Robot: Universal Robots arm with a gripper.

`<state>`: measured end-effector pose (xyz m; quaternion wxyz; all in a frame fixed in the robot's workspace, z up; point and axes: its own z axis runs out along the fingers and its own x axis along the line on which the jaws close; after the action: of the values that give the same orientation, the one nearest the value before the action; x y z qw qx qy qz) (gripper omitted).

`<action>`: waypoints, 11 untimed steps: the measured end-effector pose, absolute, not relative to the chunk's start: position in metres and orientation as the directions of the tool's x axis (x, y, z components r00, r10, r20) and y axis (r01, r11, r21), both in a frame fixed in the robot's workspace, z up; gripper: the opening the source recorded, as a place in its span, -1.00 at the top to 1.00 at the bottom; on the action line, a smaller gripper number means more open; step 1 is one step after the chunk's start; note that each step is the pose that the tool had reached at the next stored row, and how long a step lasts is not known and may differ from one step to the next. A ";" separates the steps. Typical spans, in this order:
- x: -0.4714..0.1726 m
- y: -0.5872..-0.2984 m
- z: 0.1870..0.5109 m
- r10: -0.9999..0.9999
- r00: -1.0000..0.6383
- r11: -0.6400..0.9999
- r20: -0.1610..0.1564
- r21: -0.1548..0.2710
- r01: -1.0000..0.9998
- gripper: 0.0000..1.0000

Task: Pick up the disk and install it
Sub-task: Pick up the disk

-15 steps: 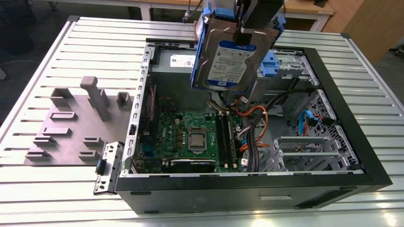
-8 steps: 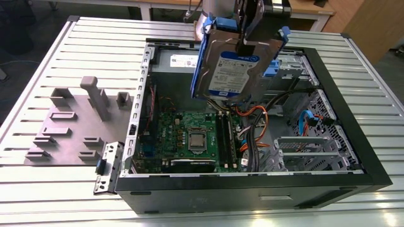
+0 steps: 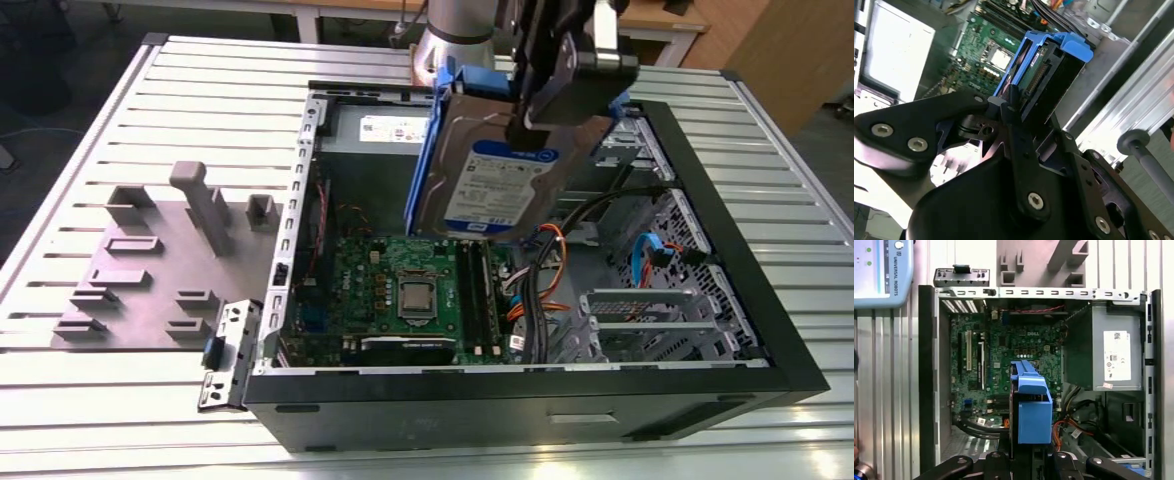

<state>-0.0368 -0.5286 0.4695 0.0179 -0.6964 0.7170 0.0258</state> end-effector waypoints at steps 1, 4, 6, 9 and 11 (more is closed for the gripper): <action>-0.037 -0.532 0.469 -0.998 -0.029 0.029 -0.062 0.012 -1.000 0.30; -0.036 -0.542 0.469 -0.998 -0.029 0.029 -0.062 0.012 -1.000 0.30; -0.035 -0.549 0.469 -0.998 -0.029 0.029 -0.061 0.012 -1.000 0.30; -0.034 -0.559 0.468 -0.998 -0.029 0.029 -0.061 0.012 -1.000 0.30; -0.034 -0.565 0.468 -0.998 -0.029 0.029 -0.062 0.012 -1.000 0.30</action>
<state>-0.0337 -0.5651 0.4679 0.0179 -0.6964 0.7170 0.0258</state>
